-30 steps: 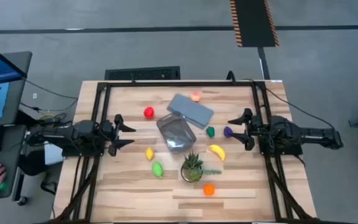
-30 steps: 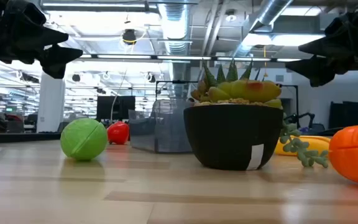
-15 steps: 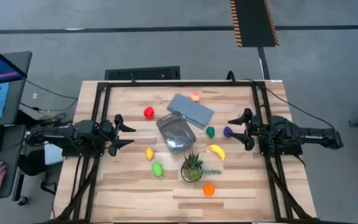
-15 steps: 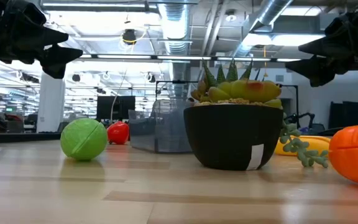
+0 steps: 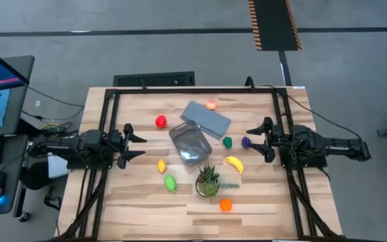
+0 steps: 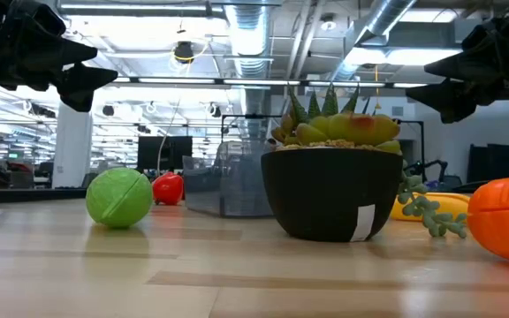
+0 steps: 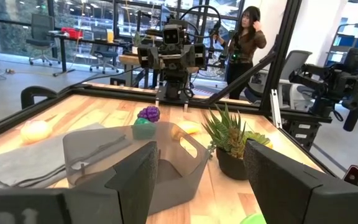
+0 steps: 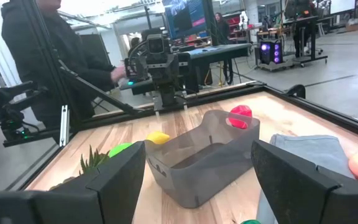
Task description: Pick and placing Produce into tupperware
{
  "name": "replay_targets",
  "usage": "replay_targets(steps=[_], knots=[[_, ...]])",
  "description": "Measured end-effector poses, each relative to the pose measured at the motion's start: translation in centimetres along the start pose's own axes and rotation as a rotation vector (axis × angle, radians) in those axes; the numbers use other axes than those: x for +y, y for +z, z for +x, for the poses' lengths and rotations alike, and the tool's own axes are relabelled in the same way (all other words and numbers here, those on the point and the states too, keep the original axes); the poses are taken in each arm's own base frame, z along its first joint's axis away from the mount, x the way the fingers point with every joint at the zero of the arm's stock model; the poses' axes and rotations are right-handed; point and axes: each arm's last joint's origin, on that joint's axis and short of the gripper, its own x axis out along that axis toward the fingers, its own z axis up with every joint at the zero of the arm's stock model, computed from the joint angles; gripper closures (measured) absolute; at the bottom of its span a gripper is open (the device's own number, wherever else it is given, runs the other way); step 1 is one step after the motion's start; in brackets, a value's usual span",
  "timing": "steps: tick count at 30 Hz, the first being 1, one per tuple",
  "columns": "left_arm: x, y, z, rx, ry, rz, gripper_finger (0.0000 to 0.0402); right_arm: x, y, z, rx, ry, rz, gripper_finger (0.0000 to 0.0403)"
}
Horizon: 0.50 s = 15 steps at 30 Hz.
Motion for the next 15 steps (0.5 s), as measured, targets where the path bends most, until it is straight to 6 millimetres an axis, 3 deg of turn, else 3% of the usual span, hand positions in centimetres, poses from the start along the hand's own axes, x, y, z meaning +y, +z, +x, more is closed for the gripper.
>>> replay_targets(steps=[15], knots=[[0.0,0.0,0.0,0.0,0.0,0.002,0.0175,0.0,0.02,0.0,-0.001,0.0,0.0,0.0086]])
